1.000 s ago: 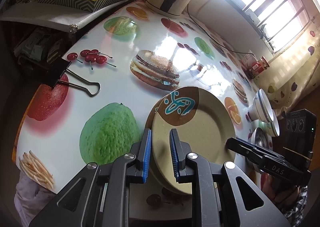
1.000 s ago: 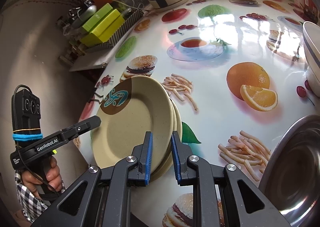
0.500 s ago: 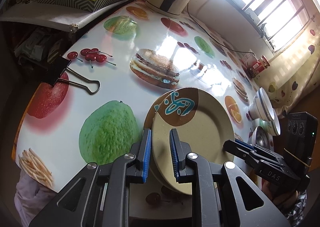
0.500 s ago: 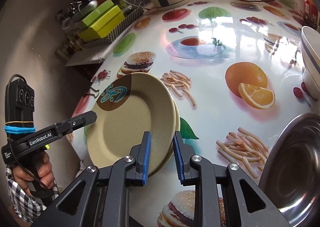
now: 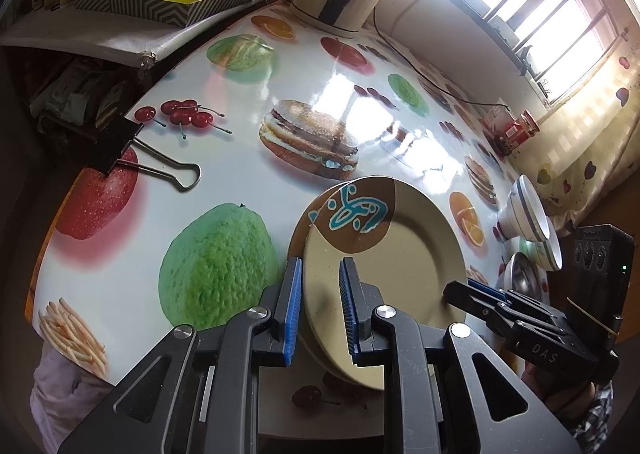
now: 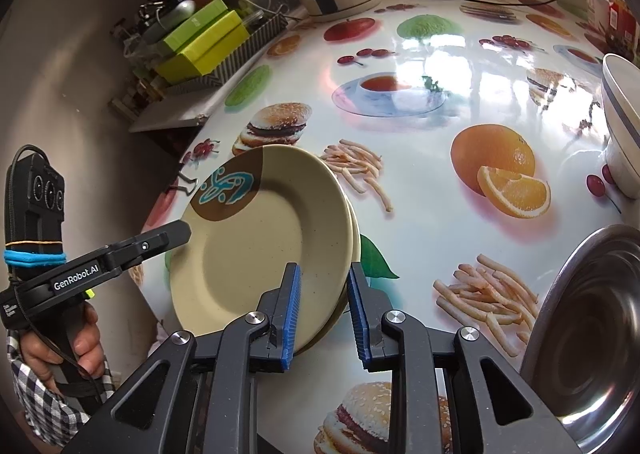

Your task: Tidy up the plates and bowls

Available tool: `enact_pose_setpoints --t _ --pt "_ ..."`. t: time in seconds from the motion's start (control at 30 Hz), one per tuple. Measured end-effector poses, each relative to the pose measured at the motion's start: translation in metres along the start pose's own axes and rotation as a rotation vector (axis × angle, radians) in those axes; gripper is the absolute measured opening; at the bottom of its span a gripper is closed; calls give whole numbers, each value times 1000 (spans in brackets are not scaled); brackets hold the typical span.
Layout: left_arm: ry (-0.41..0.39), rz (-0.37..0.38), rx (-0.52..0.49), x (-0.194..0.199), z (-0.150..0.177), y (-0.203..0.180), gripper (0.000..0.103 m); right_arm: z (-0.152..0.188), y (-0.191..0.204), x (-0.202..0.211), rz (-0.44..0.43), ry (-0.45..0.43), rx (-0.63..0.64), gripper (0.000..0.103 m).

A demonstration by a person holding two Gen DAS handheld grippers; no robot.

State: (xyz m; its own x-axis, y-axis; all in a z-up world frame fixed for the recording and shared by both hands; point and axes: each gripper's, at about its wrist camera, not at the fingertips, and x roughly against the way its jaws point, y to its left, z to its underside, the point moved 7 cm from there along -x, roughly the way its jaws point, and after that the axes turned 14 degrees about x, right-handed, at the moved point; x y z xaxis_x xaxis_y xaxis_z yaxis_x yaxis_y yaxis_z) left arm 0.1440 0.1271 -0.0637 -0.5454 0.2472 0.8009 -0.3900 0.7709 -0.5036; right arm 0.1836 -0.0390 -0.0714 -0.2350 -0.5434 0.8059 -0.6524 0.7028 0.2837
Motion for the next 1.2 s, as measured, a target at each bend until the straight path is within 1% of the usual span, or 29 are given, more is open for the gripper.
enact_pose_setpoints --t 0.07,0.13,0.23,0.3,0.37,0.43,0.53,0.77,1.1,1.2 --pt "-12 -14 -14 1 -1 -1 29 -1 0 0 1 -3 2 24" --pt "-7 1 -8 1 -1 0 30 -1 0 0 5 -5 6 24" --pt "-18 -10 -11 2 -1 2 31 -1 0 0 14 -5 12 25" --pt "-15 -4 -6 1 -1 3 36 -2 0 0 11 -5 10 25" --pt "-12 -4 -8 -1 0 4 38 -2 1 0 12 -6 10 28" --pt "-8 0 -9 -3 1 5 38 -2 0 0 17 -12 8 36" --pt "1 8 0 -7 2 6 39 -2 -2 1 12 -26 -8 42" --pt "37 28 -4 -18 7 4 39 2 -4 -3 4 -21 -38 44" --pt "44 55 -2 -21 1 4 39 1 -2 -12 -15 -15 -54 44" --pt "35 43 -9 -23 -4 3 39 0 -1 -13 -13 -13 -50 43"
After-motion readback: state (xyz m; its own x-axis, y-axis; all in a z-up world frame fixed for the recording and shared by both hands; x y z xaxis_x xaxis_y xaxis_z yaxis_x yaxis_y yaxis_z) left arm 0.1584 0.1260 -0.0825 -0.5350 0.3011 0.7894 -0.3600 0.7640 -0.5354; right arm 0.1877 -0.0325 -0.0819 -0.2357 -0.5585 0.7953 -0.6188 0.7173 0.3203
